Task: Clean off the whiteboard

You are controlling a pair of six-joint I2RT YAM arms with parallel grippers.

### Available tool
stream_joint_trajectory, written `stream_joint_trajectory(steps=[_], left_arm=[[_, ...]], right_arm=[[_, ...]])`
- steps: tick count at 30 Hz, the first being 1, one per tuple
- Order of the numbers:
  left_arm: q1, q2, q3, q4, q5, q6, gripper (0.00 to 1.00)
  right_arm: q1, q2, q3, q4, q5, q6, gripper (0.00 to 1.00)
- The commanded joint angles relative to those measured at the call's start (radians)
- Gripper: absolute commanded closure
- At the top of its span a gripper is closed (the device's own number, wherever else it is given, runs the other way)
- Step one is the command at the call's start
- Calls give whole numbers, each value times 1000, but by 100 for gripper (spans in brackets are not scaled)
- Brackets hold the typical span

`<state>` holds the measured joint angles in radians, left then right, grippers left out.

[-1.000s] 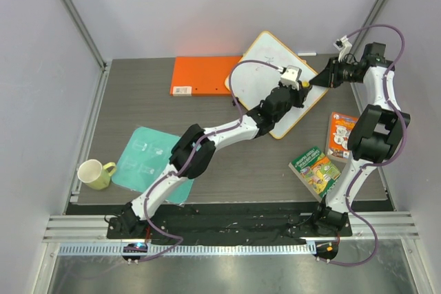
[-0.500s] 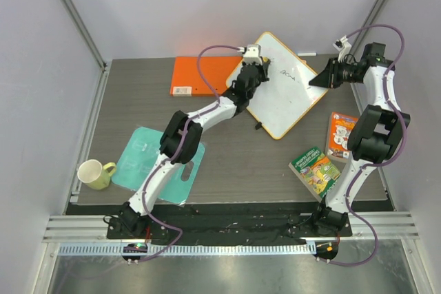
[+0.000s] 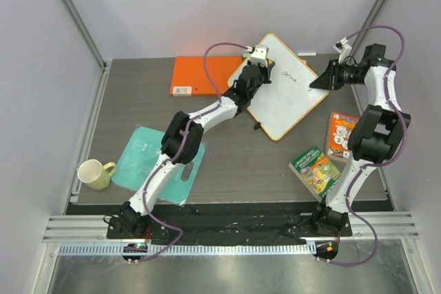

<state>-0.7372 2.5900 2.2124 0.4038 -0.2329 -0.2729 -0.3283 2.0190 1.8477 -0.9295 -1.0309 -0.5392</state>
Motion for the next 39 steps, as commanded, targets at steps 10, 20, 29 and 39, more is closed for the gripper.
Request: stream_joint_trajectory(steps=[10,20,29,39], left_arm=[[-200,-50,-68,-117,284,43,100],[-278,-106,-227,-83,254,58,100],[-301,-31,-65,-132,109,93,100],[-162,-87,-163,-79,96,6,100]], right_arm=[[41,1,30,-28,54,-137,99],[43,6,50,-28,40,-120,99],[41,-5,41,-28,48,-130,99],[38,-9,33,-31,42,-133,99]])
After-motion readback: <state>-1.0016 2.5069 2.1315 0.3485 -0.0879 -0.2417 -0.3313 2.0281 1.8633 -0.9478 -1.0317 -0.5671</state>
